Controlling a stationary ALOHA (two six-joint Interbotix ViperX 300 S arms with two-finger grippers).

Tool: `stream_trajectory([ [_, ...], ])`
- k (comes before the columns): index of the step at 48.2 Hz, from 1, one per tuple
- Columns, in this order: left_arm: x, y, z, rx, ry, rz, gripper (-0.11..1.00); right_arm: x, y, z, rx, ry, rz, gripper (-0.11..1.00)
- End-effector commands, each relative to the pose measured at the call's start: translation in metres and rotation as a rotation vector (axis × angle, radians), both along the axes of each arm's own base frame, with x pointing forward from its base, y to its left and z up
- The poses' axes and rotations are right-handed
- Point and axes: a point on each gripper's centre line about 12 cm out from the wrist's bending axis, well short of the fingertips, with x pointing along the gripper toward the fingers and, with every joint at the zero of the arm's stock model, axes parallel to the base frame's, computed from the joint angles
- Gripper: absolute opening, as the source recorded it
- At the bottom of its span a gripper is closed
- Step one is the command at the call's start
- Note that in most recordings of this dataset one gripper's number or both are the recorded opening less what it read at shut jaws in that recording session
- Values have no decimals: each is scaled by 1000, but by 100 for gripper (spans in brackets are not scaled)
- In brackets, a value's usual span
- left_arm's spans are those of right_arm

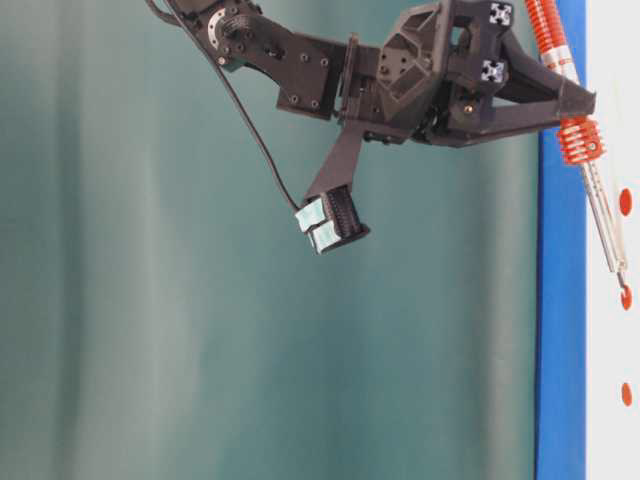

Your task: Touch the tip of the soldering iron to the mark.

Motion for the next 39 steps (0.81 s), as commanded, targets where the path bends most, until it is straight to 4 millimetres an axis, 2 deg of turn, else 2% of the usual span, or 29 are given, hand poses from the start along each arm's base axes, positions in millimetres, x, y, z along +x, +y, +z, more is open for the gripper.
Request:
stream_trajectory([
  [1, 1, 0, 4, 1, -11, 0, 0, 3, 1, 9, -4, -26, 2, 6],
  [10, 1, 0, 4, 1, -11, 0, 0, 4, 0, 16, -7, -22, 4, 6],
  [30, 1, 0, 5, 3, -12, -1, 0, -3, -1, 89, -43, -88, 3, 6],
  [39, 1, 0, 5, 0, -15, 0, 0, -8, -2, 109, -71, -108, 6, 6],
])
